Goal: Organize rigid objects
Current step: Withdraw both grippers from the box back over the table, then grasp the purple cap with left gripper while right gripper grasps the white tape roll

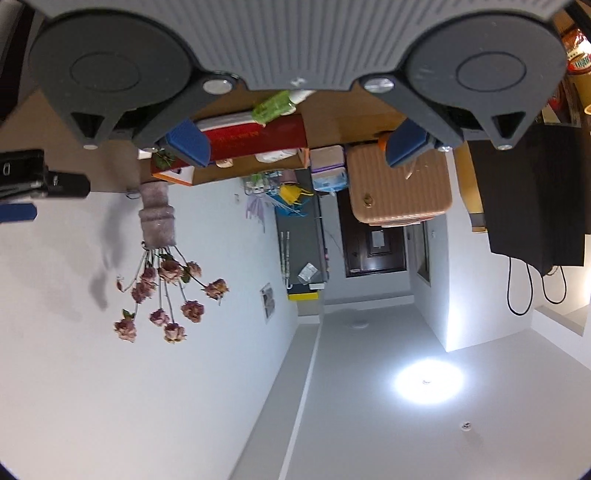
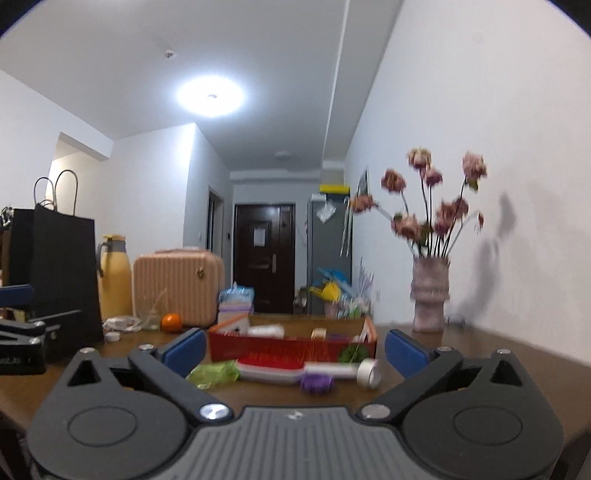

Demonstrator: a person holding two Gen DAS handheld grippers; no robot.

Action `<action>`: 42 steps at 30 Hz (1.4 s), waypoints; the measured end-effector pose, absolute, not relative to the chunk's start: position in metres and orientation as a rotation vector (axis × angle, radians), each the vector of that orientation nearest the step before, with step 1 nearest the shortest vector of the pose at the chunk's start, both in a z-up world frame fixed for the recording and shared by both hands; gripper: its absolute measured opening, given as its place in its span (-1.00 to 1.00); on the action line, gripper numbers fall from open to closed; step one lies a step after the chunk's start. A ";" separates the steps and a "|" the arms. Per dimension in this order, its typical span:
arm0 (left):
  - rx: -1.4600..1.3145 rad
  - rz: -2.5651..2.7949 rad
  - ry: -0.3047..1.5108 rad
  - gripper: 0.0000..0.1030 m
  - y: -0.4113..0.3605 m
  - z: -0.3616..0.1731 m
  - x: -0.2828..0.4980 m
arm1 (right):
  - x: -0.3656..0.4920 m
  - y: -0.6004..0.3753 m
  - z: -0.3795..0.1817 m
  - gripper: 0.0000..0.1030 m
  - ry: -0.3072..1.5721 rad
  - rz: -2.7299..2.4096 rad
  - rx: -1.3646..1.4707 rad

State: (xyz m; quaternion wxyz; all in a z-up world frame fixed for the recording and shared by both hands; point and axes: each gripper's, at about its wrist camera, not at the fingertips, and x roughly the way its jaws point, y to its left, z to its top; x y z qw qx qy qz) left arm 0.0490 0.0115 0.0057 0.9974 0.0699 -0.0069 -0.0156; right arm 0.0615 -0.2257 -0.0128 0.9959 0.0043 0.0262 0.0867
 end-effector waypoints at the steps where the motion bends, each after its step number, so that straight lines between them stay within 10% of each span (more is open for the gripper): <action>1: 0.140 -0.034 -0.014 1.00 0.011 0.003 0.047 | 0.061 -0.225 -0.016 1.00 0.067 0.178 0.008; 31: 0.131 -0.241 0.333 0.99 -0.093 -0.022 0.249 | 0.248 -0.314 -0.028 1.00 0.325 0.092 -0.052; 42: 0.072 -0.285 0.610 0.26 -0.150 -0.063 0.380 | 0.395 -0.347 -0.048 0.85 0.551 0.324 0.088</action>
